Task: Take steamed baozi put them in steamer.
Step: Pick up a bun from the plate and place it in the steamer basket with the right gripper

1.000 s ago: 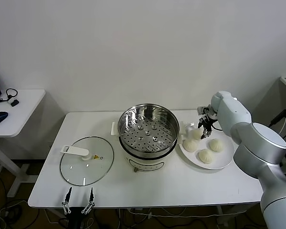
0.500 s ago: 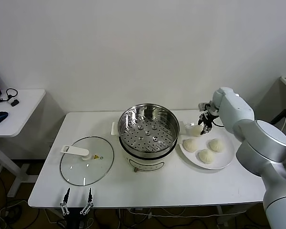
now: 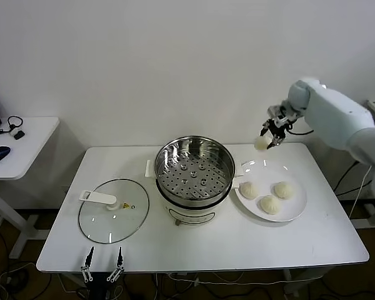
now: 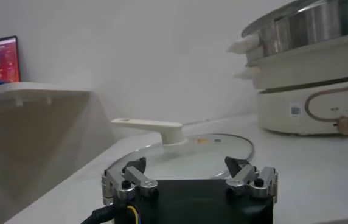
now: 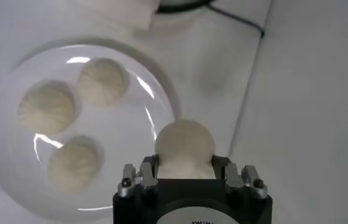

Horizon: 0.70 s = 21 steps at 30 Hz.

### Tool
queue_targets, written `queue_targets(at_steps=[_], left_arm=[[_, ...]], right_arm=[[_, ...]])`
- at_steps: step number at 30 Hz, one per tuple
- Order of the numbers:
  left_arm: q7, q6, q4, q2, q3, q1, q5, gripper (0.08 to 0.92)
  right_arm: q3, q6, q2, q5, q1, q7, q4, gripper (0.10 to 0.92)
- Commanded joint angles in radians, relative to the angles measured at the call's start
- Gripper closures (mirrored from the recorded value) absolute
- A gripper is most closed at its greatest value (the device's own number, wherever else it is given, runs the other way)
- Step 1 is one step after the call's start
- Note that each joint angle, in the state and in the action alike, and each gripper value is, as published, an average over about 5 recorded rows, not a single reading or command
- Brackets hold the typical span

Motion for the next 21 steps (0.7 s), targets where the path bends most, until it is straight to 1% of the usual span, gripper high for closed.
queue_targets(at_steps=[1,6,9,14,17,21], left_arm=[[0.000,-0.001,0.004,0.001,0.002,0.000,0.007,0.177],[0.000,-0.001,0.009,-0.001,0.009,0.000,0.017,0.177],[-0.001,0.001,0.010,-0.004,0.012,-0.001,0.024,0.177],[-0.001,0.005,0.004,-0.007,0.015,-0.001,0.027,0.177],[-0.001,0.007,0.000,-0.009,0.012,-0.001,0.025,0.177],[-0.002,0.007,-0.004,-0.010,0.004,0.001,0.021,0.177]], right_arm=[[-0.233,0.162,-0.061,0.162,0.235,0.009,0.269,0.423],[-0.260,0.311,0.007,0.147,0.271,0.067,0.311,0.423],[-0.262,0.385,0.081,0.135,0.262,0.109,0.302,0.423],[-0.226,0.518,0.245,0.072,0.196,0.148,0.183,0.423],[-0.192,0.529,0.333,0.020,0.144,0.152,0.083,0.423],[-0.180,0.529,0.411,-0.020,0.090,0.151,-0.022,0.423]])
